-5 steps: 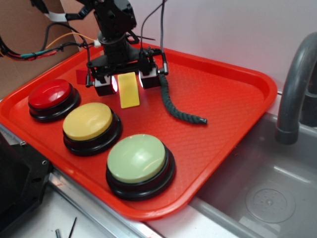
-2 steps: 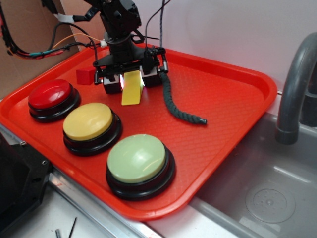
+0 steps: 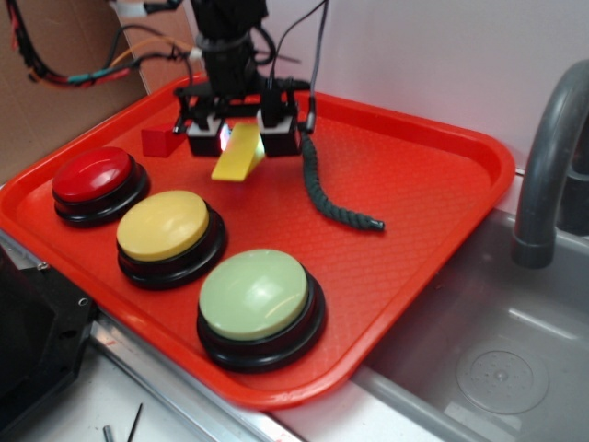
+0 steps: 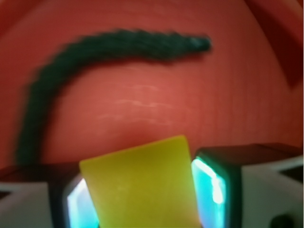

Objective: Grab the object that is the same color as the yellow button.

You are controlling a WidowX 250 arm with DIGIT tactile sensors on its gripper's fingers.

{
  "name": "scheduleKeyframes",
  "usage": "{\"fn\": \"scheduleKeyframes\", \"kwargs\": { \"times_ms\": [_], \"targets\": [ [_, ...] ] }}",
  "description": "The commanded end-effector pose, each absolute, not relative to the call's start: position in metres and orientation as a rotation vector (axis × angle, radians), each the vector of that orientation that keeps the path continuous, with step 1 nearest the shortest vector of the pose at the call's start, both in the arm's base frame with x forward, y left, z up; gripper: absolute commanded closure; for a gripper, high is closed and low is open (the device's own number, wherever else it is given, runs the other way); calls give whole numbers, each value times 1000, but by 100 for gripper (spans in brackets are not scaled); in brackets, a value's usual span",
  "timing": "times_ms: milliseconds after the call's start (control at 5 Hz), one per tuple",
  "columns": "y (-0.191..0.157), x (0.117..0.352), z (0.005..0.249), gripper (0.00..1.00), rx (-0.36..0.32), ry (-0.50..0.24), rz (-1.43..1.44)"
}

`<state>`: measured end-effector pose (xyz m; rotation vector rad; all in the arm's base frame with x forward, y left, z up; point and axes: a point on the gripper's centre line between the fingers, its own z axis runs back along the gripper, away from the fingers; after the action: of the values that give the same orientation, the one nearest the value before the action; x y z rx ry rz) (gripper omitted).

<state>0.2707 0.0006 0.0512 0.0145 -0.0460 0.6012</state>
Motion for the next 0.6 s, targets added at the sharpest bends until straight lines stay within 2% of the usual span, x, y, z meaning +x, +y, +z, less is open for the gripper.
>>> {"fn": "scheduleKeyframes", "kwargs": {
  "times_ms": [0, 400],
  "targets": [
    [-36, 271, 153, 100, 53, -102, 243],
    [-54, 247, 210, 100, -12, -114, 115]
  ]
}}
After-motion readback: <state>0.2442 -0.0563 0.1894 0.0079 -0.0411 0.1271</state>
